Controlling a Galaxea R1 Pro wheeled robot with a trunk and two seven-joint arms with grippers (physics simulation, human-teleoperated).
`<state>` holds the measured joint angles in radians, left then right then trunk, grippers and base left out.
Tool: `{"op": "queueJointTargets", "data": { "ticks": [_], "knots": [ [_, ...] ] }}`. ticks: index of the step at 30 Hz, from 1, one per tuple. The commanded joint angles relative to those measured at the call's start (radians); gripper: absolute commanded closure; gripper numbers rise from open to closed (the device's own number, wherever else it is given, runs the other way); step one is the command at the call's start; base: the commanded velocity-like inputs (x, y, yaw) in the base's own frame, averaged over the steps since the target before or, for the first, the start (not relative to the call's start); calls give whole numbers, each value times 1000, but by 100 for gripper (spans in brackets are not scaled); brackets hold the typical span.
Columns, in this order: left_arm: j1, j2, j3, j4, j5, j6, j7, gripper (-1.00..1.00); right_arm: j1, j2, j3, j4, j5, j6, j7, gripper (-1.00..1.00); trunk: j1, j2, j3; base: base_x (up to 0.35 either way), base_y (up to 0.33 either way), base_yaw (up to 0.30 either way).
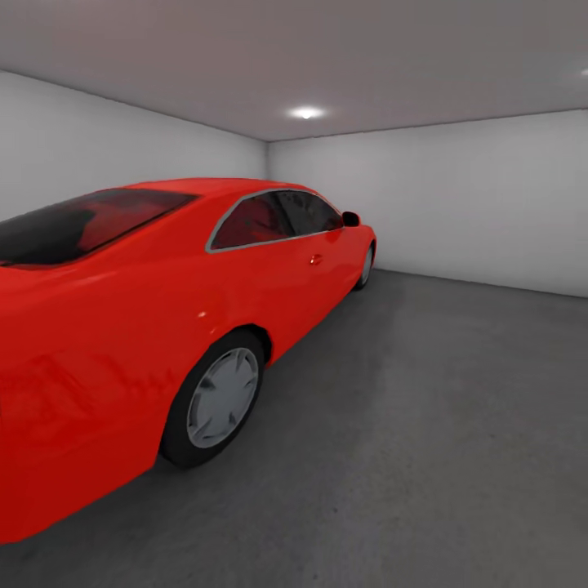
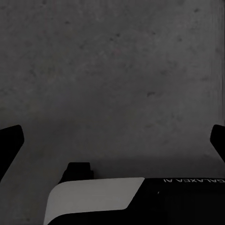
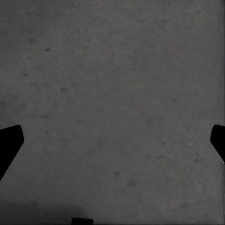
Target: Move the two storage containers from the living room to the garage. In the garage, place one container on the floor and stack the other container on top of it (either order is fine).
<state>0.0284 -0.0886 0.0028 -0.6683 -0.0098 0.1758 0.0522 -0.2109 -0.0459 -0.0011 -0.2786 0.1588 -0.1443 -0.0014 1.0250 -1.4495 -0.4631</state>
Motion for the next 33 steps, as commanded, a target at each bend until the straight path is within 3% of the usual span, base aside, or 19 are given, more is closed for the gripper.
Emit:
{"op": "queueJointTargets", "data": {
  "ticks": [1, 33],
  "knots": [
    [1, 0, 0, -4, -1, 7, 3, -100, -1, 0, 0, 1, 7, -3, 0, -100, 0, -1, -1, 0, 0, -280],
    [1, 1, 3, -2, -4, -20, 3, -100, -1, 0, 0, 1, 7, -4, 0, -100, 0, -1, -1, 0, 0, -283]
  ]
}}
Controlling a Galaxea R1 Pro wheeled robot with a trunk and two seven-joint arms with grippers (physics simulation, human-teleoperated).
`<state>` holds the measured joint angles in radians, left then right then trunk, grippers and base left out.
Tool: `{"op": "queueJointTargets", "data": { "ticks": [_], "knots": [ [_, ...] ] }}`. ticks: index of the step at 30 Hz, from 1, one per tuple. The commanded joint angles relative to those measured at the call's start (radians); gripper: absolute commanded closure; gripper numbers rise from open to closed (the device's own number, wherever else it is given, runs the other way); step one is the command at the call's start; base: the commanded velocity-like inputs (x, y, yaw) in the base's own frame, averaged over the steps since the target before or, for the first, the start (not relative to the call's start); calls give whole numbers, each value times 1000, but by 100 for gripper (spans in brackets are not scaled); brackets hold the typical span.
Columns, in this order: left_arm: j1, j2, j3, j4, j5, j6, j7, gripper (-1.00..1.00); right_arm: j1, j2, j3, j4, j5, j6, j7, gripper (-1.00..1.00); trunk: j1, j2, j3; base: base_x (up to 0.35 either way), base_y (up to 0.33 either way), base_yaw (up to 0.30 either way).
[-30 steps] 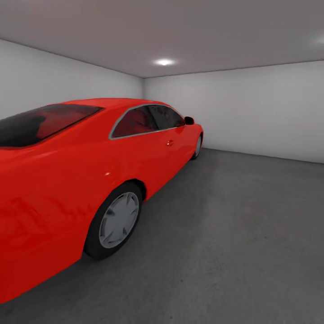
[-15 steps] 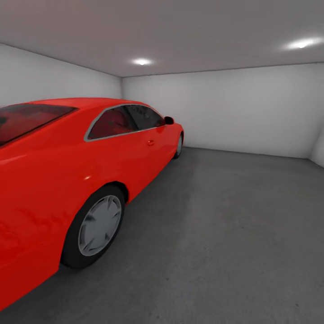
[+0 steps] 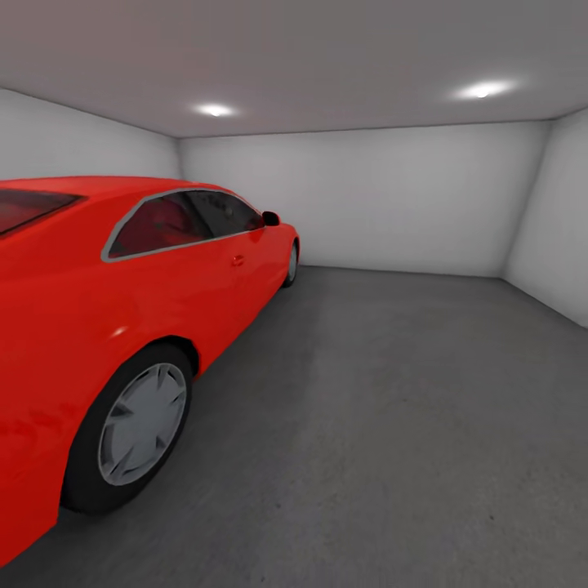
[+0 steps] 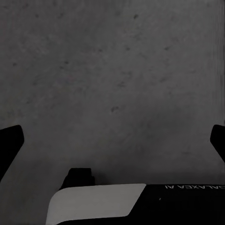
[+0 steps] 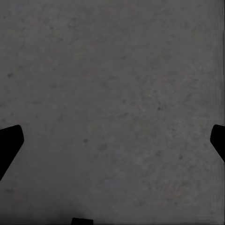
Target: Move the two storage containers from the living room to the garage. In the garage, place one container on the floor and stack the other container on top of it (either order is fine).
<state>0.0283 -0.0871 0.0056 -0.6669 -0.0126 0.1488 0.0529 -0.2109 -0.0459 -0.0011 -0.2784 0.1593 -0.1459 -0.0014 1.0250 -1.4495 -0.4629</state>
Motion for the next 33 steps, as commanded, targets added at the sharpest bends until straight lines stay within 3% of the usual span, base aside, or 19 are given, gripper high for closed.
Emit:
{"op": "queueJointTargets", "data": {
  "ticks": [1, 12, 33],
  "knots": [
    [1, 0, 1, -4, -1, 7, 3, -100, -1, 0, 0, 1, 7, -3, 0, -100, 0, -1, -1, 0, 0, -283],
    [1, 17, 1, -3, -1, 8, 4, -100, -1, 0, 0, 1, 6, -3, 0, -100, 0, -1, -1, 226, 0, -283],
    [1, 18, 1, -3, -1, 8, 4, -100, -1, 0, 0, 2, 6, -3, 0, -100, 0, -1, -1, 325, 0, -283]
  ]
}}
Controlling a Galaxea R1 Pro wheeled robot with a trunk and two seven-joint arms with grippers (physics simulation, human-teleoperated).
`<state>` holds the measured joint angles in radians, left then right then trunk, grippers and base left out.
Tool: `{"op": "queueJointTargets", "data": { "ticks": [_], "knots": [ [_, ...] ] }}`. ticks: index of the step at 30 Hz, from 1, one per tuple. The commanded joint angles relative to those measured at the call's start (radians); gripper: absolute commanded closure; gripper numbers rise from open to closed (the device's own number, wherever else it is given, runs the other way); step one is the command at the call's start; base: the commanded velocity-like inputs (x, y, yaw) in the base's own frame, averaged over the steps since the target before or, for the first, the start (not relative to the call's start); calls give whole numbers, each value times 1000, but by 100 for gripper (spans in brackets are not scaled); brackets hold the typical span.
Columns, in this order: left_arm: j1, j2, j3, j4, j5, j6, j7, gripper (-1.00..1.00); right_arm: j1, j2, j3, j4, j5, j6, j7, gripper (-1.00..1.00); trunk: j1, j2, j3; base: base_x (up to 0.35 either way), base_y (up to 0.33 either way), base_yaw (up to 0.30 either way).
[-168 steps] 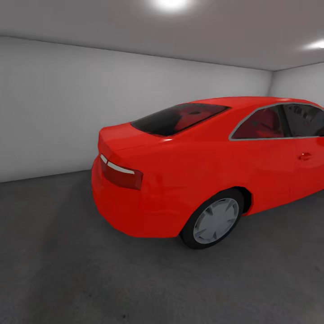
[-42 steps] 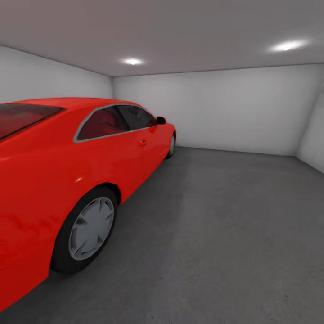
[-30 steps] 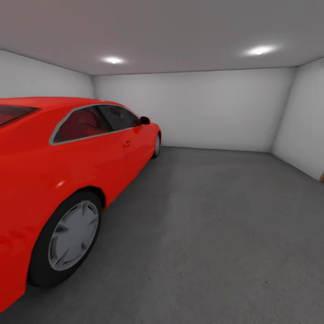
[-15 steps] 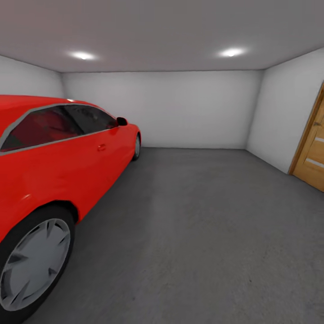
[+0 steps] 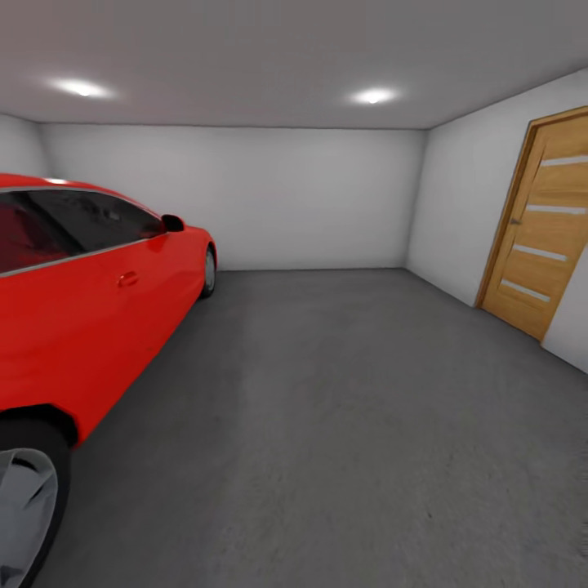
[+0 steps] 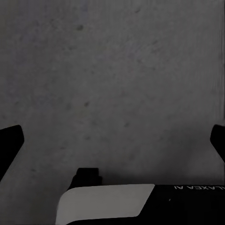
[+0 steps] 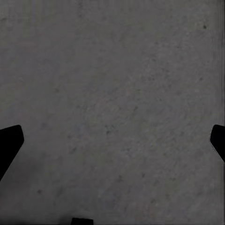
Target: Move the two storage containers from the living room to the garage. In the garage, place one container on the floor and stack the other container on top of it (either order is fine).
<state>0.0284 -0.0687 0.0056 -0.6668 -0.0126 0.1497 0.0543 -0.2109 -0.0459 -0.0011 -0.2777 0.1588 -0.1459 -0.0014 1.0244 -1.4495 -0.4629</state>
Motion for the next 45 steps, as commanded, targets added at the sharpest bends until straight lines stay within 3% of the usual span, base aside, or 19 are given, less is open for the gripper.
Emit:
{"op": "queueJointTargets", "data": {
  "ticks": [1, 39, 45],
  "knots": [
    [1, 0, 1, -4, -1, 7, 3, -100, -1, 0, 0, 1, 7, -3, 0, -100, 1, 0, -1, 325, 0, -283],
    [1, 3, 1, -4, -1, 7, 4, -100, -1, 0, 0, 1, 7, -3, 0, -100, 1, 0, -1, 325, 0, -283],
    [1, 13, 1, -4, 1, 7, 4, -100, -1, 0, 0, 1, 7, -3, 0, -100, 1, 0, -1, 327, 0, -274]
  ]
}}
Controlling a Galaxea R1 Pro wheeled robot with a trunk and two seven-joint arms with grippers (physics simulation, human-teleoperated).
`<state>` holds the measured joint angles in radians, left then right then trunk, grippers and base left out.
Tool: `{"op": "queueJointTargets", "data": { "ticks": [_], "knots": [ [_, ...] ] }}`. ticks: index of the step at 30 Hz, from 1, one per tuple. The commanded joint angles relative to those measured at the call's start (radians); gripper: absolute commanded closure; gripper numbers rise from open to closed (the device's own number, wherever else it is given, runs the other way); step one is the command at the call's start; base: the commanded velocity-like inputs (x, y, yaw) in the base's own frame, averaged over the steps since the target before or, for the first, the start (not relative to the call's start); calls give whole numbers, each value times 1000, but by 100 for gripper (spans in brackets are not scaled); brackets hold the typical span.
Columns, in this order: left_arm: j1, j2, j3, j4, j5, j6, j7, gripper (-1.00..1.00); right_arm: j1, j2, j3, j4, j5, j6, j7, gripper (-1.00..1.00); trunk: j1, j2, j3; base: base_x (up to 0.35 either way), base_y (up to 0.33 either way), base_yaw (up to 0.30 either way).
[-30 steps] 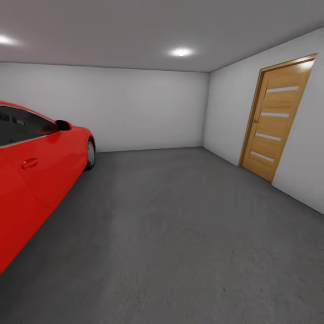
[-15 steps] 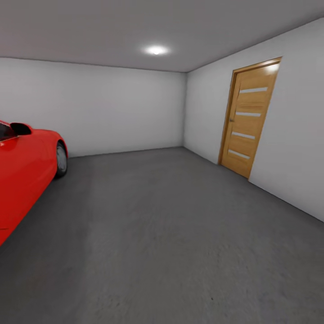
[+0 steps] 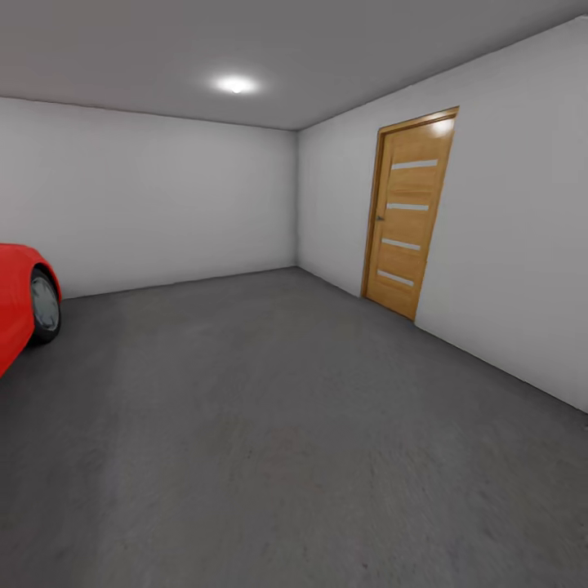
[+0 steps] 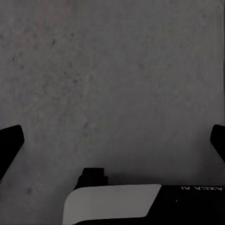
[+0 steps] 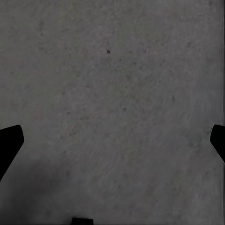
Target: Move the two storage containers from the living room to the garage. In the garage, place one container on the floor and stack the other container on top of it (either order is fine).
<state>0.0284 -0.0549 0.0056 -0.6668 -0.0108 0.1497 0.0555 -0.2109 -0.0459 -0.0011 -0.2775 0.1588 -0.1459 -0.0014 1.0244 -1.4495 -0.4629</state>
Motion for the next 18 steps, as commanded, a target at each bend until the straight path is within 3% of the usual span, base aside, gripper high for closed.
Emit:
{"op": "queueJointTargets", "data": {
  "ticks": [1, 18],
  "knots": [
    [1, 1, 0, -4, 0, 7, 2, -100, -1, 0, 0, 1, 7, -3, 0, -100, 1, 0, -1, 327, 0, -160],
    [1, 4, 0, -4, 2, 7, 2, -100, -1, 0, 0, 1, 7, -3, 0, -100, 1, 0, -1, 327, 0, -15]
  ]
}}
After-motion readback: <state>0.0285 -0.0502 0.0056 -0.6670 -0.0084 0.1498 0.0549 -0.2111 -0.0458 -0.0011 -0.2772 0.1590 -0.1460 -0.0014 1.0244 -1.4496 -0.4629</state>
